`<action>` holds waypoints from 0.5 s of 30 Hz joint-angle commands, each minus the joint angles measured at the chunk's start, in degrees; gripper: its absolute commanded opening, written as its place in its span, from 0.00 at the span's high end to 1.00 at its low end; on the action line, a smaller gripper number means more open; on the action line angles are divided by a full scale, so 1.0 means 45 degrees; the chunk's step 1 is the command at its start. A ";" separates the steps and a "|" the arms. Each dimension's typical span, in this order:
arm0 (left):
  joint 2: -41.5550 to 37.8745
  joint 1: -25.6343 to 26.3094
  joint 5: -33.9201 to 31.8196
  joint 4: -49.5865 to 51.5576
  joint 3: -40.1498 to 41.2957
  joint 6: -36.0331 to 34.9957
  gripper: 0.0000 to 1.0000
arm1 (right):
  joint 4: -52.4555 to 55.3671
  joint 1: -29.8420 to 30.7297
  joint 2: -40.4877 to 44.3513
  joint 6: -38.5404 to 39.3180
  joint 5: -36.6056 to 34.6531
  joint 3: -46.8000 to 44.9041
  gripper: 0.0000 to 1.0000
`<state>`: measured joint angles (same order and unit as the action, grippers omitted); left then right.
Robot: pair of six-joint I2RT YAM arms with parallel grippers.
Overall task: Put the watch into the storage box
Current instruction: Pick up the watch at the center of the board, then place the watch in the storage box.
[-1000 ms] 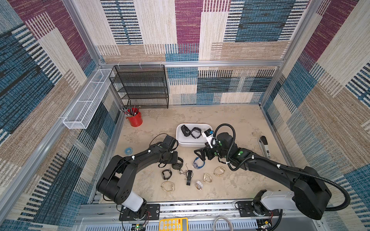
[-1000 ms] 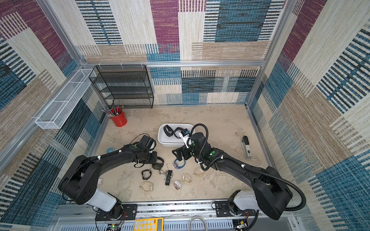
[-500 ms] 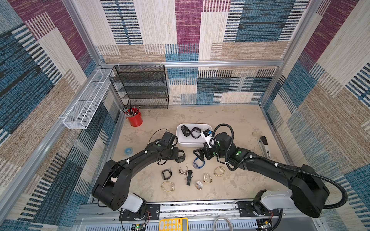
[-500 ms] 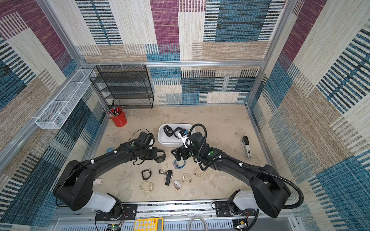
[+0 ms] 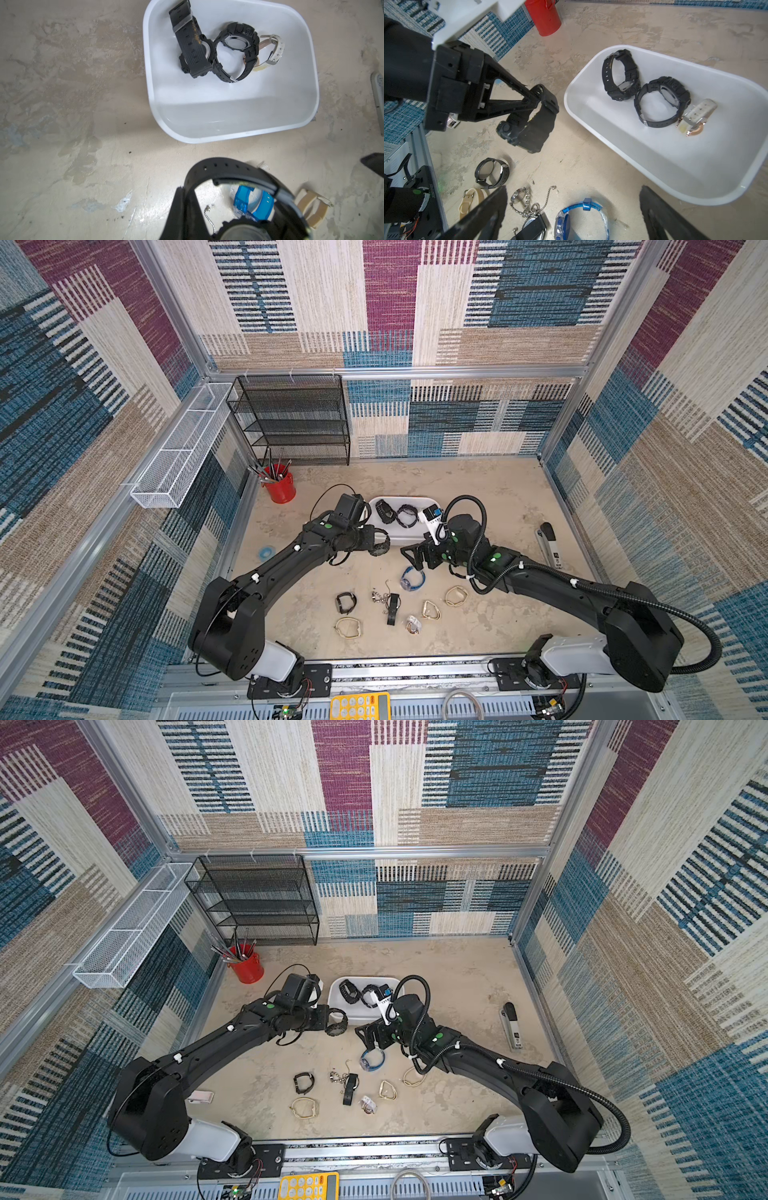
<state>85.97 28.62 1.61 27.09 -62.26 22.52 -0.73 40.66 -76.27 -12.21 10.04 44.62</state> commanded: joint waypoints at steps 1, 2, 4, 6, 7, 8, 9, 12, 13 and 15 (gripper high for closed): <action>0.0549 -0.0007 -0.0884 0.0632 -0.0953 -0.0958 1.00 | -0.0530 0.0026 0.0381 -0.0140 -0.0348 -0.0088 0.00; 0.0769 -0.0002 -0.0987 0.0728 -0.1279 -0.1120 1.00 | -0.0559 0.0025 0.0482 -0.0188 -0.0448 -0.0168 0.00; 0.1170 0.0000 -0.0994 0.0761 -0.1769 -0.1283 1.00 | -0.0461 0.0026 0.0617 -0.0269 -0.0633 -0.0190 0.00; 0.1618 0.0006 -0.0870 0.0753 -0.2227 -0.1372 1.00 | -0.0436 0.0026 0.0732 -0.0295 -0.0674 -0.0298 0.00; 0.1865 0.0007 -0.0862 0.0740 -0.2427 -0.1391 1.00 | -0.0468 0.0026 0.0777 -0.0313 -0.0725 -0.0388 0.00; 0.2155 0.0007 -0.0865 0.0752 -0.2642 -0.1402 1.00 | -0.0485 0.0026 0.0830 -0.0364 -0.0816 -0.0475 0.00; 0.2426 0.0007 -0.0898 0.0743 -0.2900 -0.1377 1.00 | -0.0481 0.0026 0.0887 -0.0408 -0.0892 -0.0528 0.00; 0.3068 0.0026 -0.0960 0.0710 -0.3488 -0.1382 1.00 | -0.0519 0.0026 0.1040 -0.0529 -0.1056 -0.0604 0.00; 0.3250 0.0026 -0.0984 0.0717 -0.3640 -0.1378 1.00 | -0.0497 0.0026 0.1050 -0.0566 -0.1097 -0.0588 0.01; 0.3637 0.0046 -0.1068 0.0715 -0.3963 -0.1372 1.00 | -0.0442 0.0026 0.1079 -0.0551 -0.1126 -0.0538 0.00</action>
<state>100.92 28.75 -2.39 29.56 -78.52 17.63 -1.23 40.64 -71.83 -13.69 6.37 41.95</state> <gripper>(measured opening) 0.065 0.995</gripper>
